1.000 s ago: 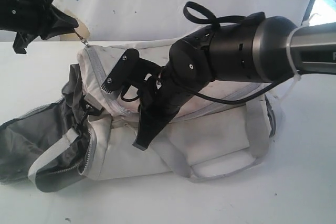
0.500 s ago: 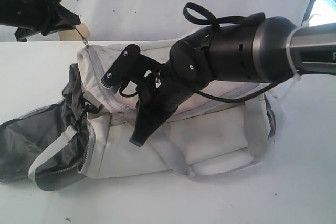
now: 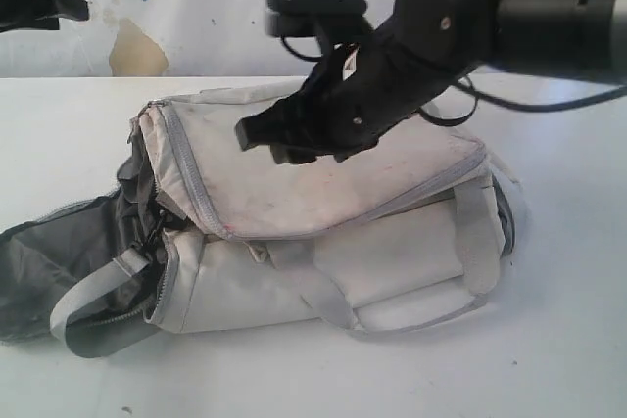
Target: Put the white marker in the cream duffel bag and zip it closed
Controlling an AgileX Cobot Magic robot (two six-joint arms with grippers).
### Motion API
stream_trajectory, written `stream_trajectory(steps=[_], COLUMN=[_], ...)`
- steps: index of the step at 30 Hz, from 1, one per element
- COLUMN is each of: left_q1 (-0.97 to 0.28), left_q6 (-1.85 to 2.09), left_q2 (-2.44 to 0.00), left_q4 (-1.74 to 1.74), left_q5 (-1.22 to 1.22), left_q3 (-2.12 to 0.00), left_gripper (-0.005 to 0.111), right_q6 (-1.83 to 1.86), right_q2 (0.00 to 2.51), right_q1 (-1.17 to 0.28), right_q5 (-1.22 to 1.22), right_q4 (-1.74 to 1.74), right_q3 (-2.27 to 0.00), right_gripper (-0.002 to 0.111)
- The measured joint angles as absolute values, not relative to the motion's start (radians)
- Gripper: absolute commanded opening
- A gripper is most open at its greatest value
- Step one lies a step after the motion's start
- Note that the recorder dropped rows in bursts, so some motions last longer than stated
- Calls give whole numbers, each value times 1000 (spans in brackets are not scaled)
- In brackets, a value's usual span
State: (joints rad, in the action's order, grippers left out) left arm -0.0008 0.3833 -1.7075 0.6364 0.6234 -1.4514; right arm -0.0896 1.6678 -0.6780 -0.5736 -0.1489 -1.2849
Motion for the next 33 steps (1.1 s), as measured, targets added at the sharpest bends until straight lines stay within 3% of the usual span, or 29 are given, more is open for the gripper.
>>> stream_trajectory(steps=[4, 10, 14, 19, 33], left_q1=[-1, -1, -1, -7, -9], left_q6=[137, -65, -78, -72, -26], left_q2=[-1632, -1583, -1568, -1540, -1482], left_q4=[357, 89, 66, 64, 84], left_q5=[780, 1047, 1085, 1096, 1047], left_q3=[-1451, -1451, -1451, -1451, -1330], left_gripper=[37, 31, 24, 1, 0], right_q6=[-173, -179, -155, -7, 120], right_q2=[1628, 1617, 1617, 1617, 1615], right_q1=[-556, -371, -275, -155, 29], right_q5=[-808, -1002, -1072, -1093, -1108], right_q4=[-149, -149, -137, -117, -126], right_q3=[-1335, -1353, -1353, -1353, -1340], right_gripper=[41, 0, 0, 0, 0])
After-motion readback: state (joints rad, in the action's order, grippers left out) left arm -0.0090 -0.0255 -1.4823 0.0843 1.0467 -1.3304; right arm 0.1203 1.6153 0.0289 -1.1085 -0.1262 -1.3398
